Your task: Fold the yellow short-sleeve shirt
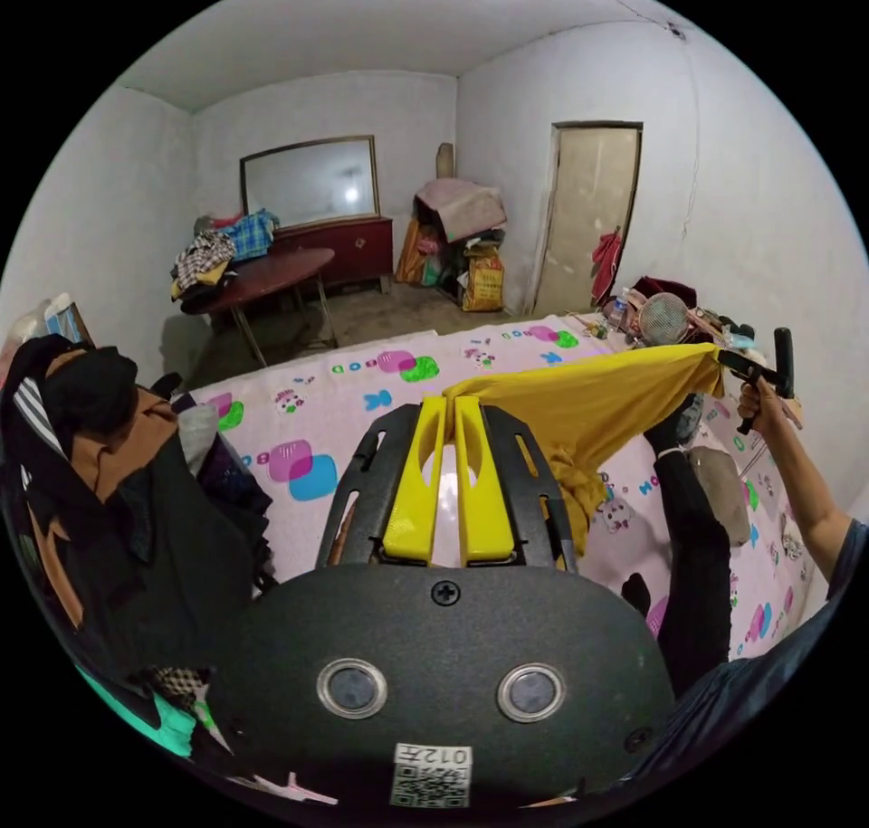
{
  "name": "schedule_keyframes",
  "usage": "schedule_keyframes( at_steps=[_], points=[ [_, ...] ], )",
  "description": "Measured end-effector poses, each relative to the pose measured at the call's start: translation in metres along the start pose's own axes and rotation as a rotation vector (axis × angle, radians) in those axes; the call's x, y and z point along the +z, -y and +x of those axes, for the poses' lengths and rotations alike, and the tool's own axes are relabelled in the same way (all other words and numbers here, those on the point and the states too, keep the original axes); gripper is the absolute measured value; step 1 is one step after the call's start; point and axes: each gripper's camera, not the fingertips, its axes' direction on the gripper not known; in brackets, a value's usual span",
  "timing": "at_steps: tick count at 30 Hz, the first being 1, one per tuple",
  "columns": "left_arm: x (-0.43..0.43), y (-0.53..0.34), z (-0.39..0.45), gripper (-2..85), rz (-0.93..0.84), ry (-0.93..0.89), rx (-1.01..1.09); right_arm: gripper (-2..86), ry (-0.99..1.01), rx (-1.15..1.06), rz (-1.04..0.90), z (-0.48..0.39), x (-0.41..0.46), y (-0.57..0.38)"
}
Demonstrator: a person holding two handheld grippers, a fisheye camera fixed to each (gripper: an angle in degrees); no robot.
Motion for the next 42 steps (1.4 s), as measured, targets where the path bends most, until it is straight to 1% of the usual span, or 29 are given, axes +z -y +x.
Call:
schedule_keyframes(
  at_steps=[2, 4, 8, 10, 13, 16, 19, 21, 26, 32, 37, 42],
  points=[
    [0.009, -0.016, -0.003, 0.0, -0.056, -0.014, 0.003, -0.8, 0.021, 0.011, -0.12, 0.005, 0.008, -0.026],
    [0.019, -0.041, -0.009, 0.0, -0.117, -0.059, -0.004, -0.8, 0.043, 0.02, -0.174, 0.008, 0.009, -0.048],
    [0.026, -0.071, -0.016, 0.0, -0.168, -0.132, -0.02, -0.8, 0.123, 0.053, -0.172, 0.007, -0.009, -0.087],
    [0.032, -0.08, -0.018, 0.0, -0.197, -0.166, -0.023, -0.9, 0.109, 0.037, -0.178, 0.002, -0.015, -0.094],
    [0.05, -0.074, -0.02, -0.1, -0.253, -0.171, -0.009, -0.9, 0.047, -0.006, -0.259, 0.003, -0.007, -0.092],
    [0.079, -0.037, -0.024, -0.1, -0.286, -0.175, -0.028, -0.9, 0.021, 0.027, -0.286, 0.018, 0.004, -0.07],
    [0.079, 0.002, -0.02, -0.1, -0.25, -0.158, -0.019, -0.9, -0.008, 0.056, -0.205, 0.022, -0.005, -0.031],
    [0.06, 0.043, -0.011, -0.1, -0.181, -0.135, 0.016, -0.9, -0.012, 0.045, -0.137, 0.015, -0.019, -0.006],
    [0.013, 0.091, 0.001, 0.0, -0.093, -0.076, 0.069, -0.8, -0.092, -0.069, -0.082, -0.022, -0.054, 0.041],
    [-0.034, 0.102, 0.008, 0.0, -0.007, -0.061, 0.079, -0.8, -0.072, -0.114, -0.003, -0.05, -0.087, 0.054],
    [-0.054, 0.101, 0.015, 0.0, 0.023, -0.054, 0.093, -0.8, -0.08, -0.156, -0.012, -0.068, -0.093, 0.055],
    [-0.079, 0.11, 0.021, 0.0, 0.086, -0.034, 0.104, -0.8, -0.051, -0.19, 0.051, -0.084, -0.104, 0.065]
  ],
)
